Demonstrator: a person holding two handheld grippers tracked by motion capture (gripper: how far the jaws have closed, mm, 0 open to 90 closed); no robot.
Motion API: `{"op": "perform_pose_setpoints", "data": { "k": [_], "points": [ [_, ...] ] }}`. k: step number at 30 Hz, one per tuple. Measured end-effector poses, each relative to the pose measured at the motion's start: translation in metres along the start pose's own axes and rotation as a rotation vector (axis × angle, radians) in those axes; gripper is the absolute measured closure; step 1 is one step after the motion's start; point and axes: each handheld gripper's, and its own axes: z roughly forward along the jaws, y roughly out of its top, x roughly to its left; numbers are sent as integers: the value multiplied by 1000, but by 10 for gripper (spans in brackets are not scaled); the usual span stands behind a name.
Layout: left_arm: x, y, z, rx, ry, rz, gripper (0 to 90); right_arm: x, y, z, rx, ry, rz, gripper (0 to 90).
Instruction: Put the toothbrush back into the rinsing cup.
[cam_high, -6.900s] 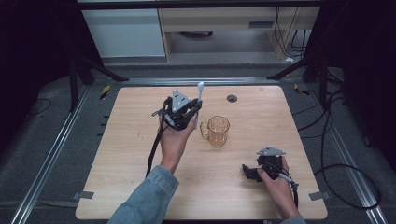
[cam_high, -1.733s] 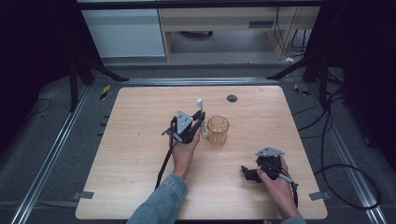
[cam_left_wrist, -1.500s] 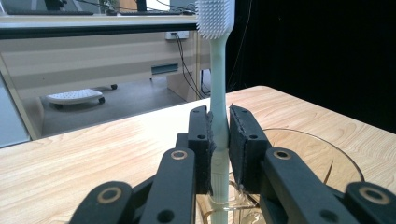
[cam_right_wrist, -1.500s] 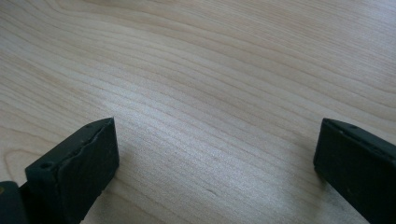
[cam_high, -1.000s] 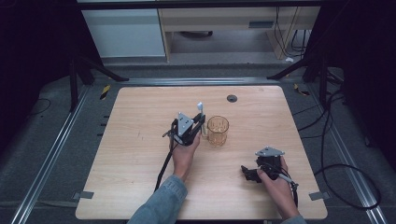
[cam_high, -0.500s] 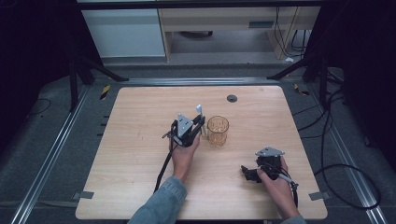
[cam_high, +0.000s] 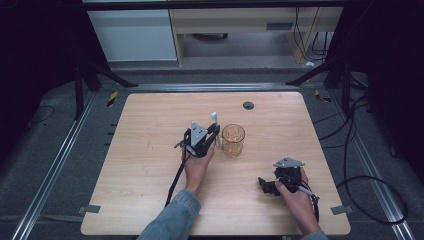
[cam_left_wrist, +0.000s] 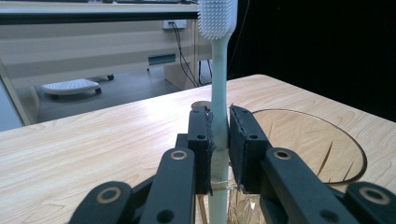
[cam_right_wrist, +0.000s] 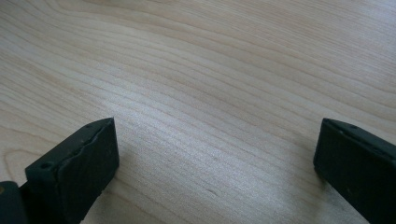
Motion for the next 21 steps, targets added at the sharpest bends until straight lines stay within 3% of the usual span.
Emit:
{"op": "perform_pose_setpoints", "data": {
  "k": [21],
  "points": [
    [0, -2, -1, 7, 0, -4, 769, 0, 0, 0, 0, 0, 0, 4]
  ]
}}
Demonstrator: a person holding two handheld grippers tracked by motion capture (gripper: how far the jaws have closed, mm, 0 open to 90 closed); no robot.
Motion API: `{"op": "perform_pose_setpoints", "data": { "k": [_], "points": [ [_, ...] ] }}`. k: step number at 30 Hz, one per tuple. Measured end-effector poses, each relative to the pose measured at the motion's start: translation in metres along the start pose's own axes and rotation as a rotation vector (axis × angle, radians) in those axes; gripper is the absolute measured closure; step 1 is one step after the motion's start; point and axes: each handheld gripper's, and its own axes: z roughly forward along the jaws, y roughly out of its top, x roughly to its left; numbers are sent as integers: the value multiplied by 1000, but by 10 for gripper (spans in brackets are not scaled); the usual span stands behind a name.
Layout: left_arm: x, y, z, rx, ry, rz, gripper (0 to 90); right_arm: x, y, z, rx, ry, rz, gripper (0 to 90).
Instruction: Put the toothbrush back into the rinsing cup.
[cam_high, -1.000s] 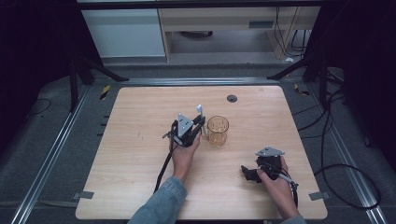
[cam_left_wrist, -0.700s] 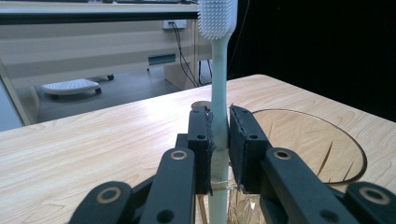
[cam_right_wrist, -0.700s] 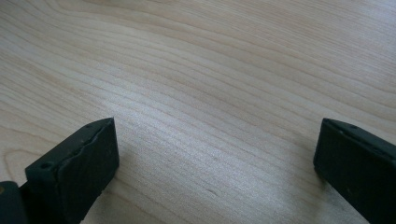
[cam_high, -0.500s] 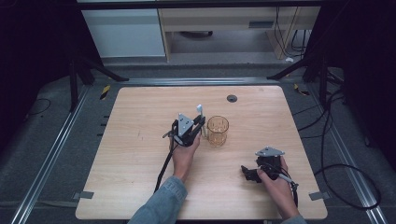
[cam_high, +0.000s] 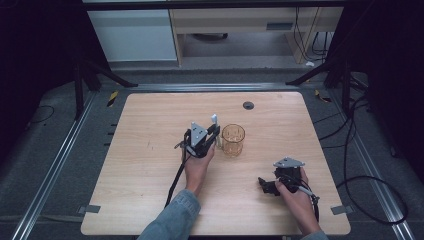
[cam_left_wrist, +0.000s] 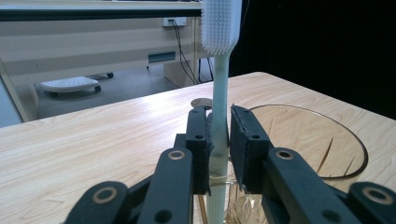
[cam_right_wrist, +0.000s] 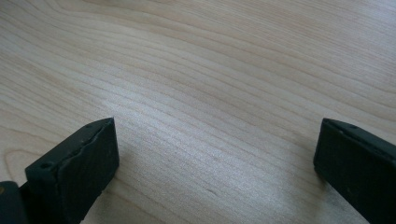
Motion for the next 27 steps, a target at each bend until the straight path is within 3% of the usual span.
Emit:
{"op": "perform_pose_setpoints", "data": {
  "k": [27],
  "points": [
    [4, 1, -18, 23, -21, 1, 600, 0, 0, 0, 0, 0, 1, 4]
  ]
}}
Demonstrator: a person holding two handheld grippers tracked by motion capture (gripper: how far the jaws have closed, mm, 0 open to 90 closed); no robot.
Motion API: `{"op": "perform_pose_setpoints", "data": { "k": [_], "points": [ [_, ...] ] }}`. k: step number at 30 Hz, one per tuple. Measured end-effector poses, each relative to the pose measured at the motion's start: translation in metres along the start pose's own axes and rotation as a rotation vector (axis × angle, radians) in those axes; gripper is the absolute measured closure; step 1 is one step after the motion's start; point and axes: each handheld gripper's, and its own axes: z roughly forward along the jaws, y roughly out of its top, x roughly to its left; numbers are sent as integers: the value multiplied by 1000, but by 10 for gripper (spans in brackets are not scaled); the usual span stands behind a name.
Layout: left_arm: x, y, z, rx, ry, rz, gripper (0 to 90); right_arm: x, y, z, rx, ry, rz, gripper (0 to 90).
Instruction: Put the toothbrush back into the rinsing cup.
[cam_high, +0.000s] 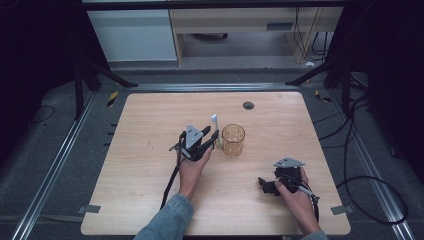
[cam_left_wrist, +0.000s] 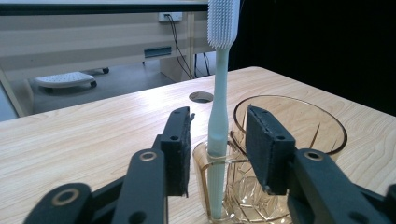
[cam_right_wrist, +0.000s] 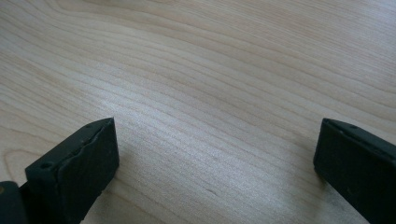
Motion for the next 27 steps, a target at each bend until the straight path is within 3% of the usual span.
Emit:
{"op": "perform_pose_setpoints", "data": {
  "k": [12, 27],
  "points": [
    [3, 2, -9, 29, -17, 30, 478, 0, 0, 0, 0, 0, 0, 4],
    [6, 0, -16, 171, -106, 109, 281, 0, 0, 0, 0, 0, 0, 4]
  ]
}}
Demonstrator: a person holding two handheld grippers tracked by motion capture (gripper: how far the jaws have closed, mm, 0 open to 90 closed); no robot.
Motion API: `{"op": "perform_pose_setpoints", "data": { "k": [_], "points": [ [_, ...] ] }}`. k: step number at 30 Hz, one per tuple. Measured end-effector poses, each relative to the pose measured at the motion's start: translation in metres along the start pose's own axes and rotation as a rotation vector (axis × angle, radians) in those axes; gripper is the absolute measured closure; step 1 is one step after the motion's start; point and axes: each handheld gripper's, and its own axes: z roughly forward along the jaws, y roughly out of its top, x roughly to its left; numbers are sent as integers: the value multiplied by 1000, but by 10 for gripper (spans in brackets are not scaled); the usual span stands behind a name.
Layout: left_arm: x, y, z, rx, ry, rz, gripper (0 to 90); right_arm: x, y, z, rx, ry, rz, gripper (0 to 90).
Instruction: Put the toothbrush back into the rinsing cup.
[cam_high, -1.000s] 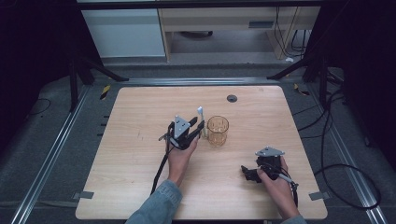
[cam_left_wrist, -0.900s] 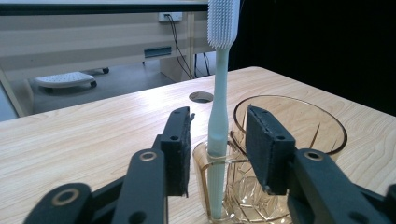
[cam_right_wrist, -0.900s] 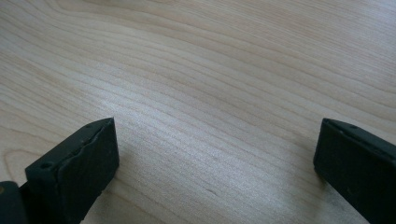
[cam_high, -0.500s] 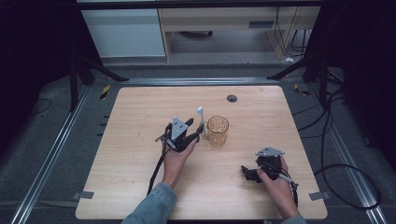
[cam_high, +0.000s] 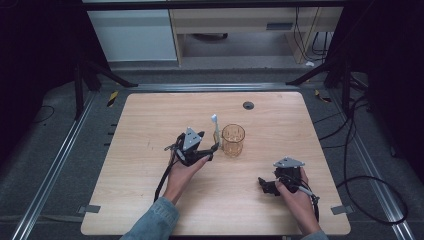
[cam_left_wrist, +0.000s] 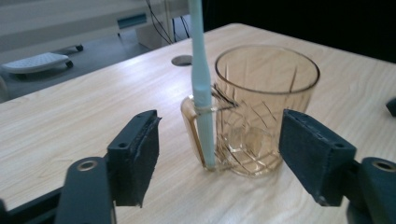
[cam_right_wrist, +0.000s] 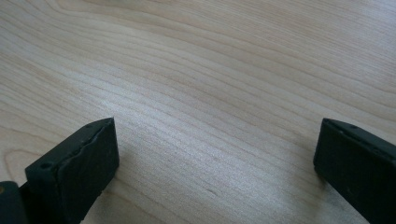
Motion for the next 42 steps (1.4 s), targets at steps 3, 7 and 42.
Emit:
{"op": "perform_pose_setpoints", "data": {
  "k": [3, 7, 42],
  "points": [
    [-1, 0, -1, 30, -14, 16, 239, 0, 0, 0, 0, 0, 0, 5],
    [-2, 0, -3, 86, -7, 40, 186, 0, 0, 0, 0, 0, 0, 4],
    [42, -35, -59, 327, 33, 38, 57, 0, 0, 0, 0, 0, 0, 4]
  ]
}}
